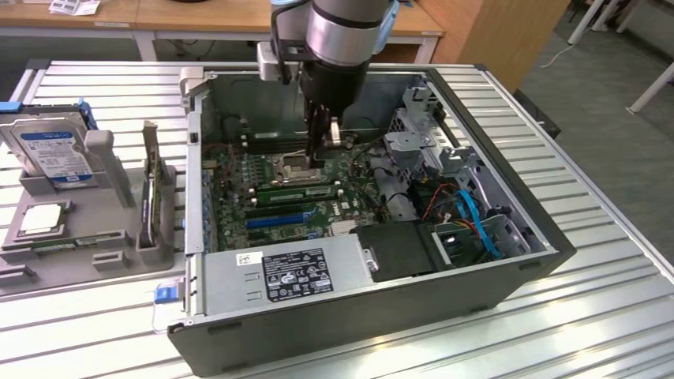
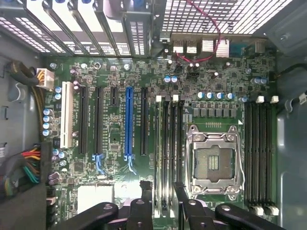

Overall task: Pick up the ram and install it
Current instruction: 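Insert the ram into the slot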

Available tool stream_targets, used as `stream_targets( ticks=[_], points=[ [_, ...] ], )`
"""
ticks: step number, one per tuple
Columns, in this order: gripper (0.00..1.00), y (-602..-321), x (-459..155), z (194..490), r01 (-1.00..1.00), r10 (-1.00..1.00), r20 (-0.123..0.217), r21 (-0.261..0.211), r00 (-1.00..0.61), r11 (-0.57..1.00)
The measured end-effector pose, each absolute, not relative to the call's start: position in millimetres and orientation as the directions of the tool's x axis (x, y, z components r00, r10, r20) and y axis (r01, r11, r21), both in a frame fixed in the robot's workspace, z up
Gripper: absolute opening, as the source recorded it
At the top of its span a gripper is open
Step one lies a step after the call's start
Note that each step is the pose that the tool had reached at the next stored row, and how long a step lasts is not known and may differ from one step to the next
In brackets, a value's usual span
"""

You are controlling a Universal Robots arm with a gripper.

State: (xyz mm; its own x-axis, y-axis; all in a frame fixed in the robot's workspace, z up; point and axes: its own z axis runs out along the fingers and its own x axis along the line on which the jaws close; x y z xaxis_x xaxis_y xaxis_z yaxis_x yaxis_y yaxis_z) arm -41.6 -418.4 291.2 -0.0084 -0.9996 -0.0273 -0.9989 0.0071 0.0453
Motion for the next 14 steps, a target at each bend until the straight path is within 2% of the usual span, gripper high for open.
stream_targets(
  ticks=[14],
  points=[
    [0.31, -418.4, -41.6, 316.2, -0.999, -1.0, -0.027, 0.045, -0.008, 0.007]
  ],
)
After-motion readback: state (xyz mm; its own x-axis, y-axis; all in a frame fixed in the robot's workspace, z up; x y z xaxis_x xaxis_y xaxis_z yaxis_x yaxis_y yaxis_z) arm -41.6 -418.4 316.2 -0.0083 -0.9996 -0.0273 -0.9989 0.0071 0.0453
